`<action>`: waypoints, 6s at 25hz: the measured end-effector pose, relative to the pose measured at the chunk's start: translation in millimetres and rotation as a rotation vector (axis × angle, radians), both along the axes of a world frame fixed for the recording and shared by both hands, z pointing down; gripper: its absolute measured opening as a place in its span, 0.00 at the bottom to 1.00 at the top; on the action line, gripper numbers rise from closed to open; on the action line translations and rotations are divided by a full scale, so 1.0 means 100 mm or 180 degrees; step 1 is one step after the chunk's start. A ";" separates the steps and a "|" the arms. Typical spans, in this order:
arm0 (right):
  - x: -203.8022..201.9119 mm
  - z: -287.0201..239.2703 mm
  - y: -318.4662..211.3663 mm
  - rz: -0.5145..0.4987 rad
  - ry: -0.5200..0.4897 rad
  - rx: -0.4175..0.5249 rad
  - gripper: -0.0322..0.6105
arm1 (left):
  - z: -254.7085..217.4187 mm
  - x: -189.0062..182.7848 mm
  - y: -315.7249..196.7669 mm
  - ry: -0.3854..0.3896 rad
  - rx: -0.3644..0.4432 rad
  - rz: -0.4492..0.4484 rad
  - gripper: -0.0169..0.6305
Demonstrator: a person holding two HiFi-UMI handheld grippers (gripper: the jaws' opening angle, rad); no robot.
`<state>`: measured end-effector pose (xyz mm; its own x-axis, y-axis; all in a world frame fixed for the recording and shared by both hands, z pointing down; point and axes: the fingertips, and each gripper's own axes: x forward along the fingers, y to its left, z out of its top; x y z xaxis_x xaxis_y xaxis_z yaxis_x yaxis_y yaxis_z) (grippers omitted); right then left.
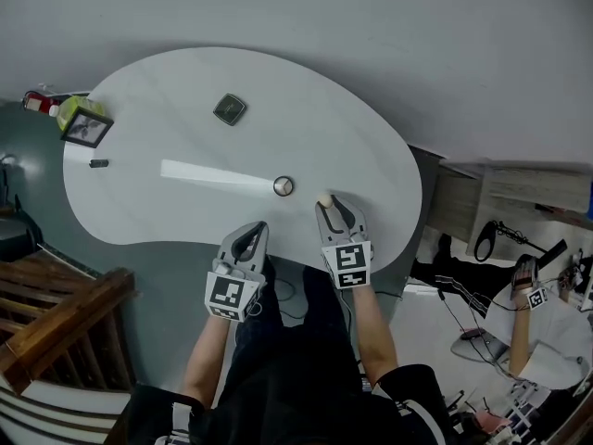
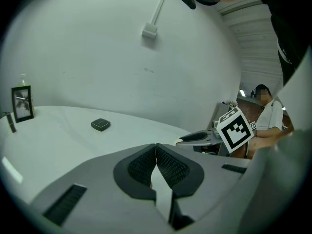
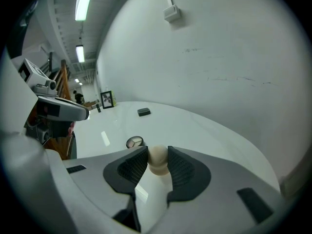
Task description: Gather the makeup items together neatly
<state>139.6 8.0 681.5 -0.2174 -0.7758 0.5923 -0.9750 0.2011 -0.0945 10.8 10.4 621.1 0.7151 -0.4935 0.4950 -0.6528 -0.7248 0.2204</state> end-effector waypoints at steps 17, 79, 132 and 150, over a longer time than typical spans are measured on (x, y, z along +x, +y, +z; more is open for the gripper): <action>-0.02 0.33 -0.11 -0.0047 0.0009 -0.0071 0.28 | 0.32 -0.12 0.10 -0.0007 -0.0196 -0.0117 0.06; -0.51 -2.20 0.06 -0.0126 -0.0045 0.1278 0.12 | -1.77 -0.53 -0.10 0.0270 0.1045 -0.0453 0.06; -2.10 -2.05 -1.02 -0.0004 0.0197 0.1067 0.11 | -1.61 -1.87 -1.23 0.0502 0.0958 -0.0186 0.06; -1.76 -1.22 -2.26 -0.0417 0.0212 0.0530 0.11 | -0.96 -1.61 -2.11 0.0244 0.0541 -0.0459 0.06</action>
